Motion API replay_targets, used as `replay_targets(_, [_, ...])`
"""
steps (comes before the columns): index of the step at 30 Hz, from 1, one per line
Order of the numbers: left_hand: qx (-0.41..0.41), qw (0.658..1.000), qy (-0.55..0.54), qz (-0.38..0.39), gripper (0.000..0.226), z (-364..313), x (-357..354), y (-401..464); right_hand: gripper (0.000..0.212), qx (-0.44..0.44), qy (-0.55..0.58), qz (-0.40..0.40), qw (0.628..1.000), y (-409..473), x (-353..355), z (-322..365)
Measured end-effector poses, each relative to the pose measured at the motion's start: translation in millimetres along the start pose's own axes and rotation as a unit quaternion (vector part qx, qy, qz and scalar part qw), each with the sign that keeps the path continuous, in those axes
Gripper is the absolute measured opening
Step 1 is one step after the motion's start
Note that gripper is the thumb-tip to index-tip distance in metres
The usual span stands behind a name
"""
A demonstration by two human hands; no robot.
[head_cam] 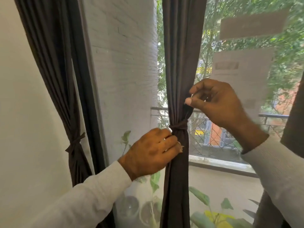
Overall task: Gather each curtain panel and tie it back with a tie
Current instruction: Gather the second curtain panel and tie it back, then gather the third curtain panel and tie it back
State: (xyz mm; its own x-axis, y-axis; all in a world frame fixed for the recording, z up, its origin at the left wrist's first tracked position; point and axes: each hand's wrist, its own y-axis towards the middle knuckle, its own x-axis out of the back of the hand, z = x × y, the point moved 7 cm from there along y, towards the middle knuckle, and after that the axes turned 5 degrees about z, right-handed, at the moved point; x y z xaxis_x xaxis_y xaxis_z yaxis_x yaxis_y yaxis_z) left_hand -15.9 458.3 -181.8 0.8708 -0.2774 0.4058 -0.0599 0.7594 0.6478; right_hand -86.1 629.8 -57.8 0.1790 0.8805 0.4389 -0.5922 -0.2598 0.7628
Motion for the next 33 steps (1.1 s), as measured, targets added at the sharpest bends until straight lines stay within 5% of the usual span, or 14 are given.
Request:
replay_targets(15, [0.061, 0.988, -0.101, -0.095, 0.019, 46.9, 21.1, 140.5, 0.022, -0.140, -0.170, -0.128, 0.967, -66.4, 122.9, -14.0])
replay_targets(33, [0.145, 0.960, -0.197, -0.134, 0.031, -66.7, 30.6, 453.5, 0.030, -0.128, -0.331, -0.182, 0.917, -134.4, 438.6, -7.2])
